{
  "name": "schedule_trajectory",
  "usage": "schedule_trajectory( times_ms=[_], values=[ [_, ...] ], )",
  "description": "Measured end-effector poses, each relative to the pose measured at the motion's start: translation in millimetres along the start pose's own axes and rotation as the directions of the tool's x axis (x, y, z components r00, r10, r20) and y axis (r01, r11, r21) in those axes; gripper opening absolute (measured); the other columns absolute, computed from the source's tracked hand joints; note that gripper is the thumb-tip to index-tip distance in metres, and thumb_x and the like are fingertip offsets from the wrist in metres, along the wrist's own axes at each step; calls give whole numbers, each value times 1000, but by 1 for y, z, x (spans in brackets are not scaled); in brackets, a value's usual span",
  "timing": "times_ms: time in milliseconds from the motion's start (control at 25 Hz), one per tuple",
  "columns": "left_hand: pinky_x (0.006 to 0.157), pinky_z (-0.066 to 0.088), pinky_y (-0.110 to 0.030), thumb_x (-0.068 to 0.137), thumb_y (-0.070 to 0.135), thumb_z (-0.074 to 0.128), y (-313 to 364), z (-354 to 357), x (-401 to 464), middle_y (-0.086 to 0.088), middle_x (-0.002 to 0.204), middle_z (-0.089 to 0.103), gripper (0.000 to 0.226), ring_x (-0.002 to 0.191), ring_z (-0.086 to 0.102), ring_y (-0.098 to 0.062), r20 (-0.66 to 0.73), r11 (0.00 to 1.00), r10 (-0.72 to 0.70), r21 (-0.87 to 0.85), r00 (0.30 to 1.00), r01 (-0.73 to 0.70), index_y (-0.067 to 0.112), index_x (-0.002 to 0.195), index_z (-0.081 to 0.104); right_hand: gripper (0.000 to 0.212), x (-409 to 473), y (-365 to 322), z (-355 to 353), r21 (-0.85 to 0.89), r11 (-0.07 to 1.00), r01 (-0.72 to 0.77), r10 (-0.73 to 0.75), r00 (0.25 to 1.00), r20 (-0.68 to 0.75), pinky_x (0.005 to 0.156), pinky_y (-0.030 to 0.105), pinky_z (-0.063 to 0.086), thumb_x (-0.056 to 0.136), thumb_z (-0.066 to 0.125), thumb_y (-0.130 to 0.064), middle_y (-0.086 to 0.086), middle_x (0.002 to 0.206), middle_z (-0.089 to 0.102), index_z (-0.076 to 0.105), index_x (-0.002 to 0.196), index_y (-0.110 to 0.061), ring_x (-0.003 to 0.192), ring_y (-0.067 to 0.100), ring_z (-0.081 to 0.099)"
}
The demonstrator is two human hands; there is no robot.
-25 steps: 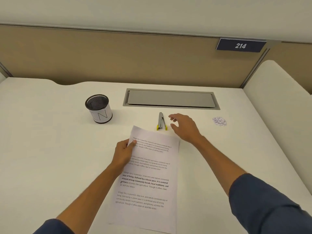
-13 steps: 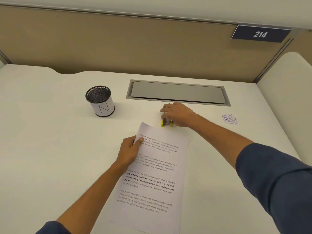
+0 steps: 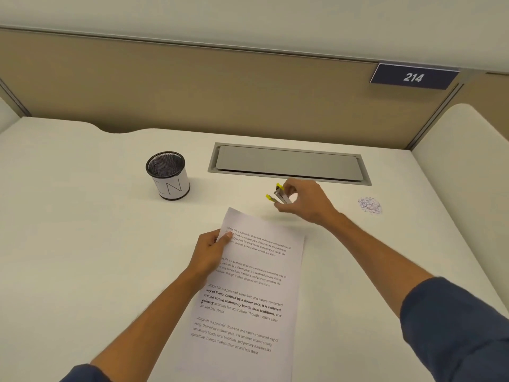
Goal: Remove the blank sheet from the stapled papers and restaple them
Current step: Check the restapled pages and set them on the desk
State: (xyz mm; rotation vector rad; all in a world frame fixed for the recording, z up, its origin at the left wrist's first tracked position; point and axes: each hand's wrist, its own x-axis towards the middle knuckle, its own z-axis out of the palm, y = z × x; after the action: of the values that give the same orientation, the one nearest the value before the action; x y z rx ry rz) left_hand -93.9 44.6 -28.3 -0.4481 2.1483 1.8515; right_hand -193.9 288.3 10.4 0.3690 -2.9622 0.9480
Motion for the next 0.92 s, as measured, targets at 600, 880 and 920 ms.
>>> schedule_trajectory(
  times_ms=[600,880,920],
  values=[
    [68,61,-40,100,29,52,36,10,-30,-8,86,76,30,75,74,-28,127,996,84,30,988,-89,5,98,69,16,-93,-46,-9,885,384,-262,500,865,40,58,22,36,86,70,-32,-2,72,65,67,88,-16,62,10,44],
    [71,61,-41,101,31,51,51,9,-44,-7,88,77,30,77,74,-28,211,987,124,70,970,-142,7,101,69,41,-99,-58,-32,900,282,-333,395,895,208,67,27,48,96,46,-48,4,88,69,69,113,-19,73,15,63],
    [71,61,-40,101,31,50,53,10,-47,-6,89,77,30,77,74,-28,229,986,128,74,965,-148,8,102,69,46,-99,-60,-34,879,323,-349,397,894,209,67,27,48,98,40,-50,4,92,71,69,113,-19,72,15,62]
  ],
)
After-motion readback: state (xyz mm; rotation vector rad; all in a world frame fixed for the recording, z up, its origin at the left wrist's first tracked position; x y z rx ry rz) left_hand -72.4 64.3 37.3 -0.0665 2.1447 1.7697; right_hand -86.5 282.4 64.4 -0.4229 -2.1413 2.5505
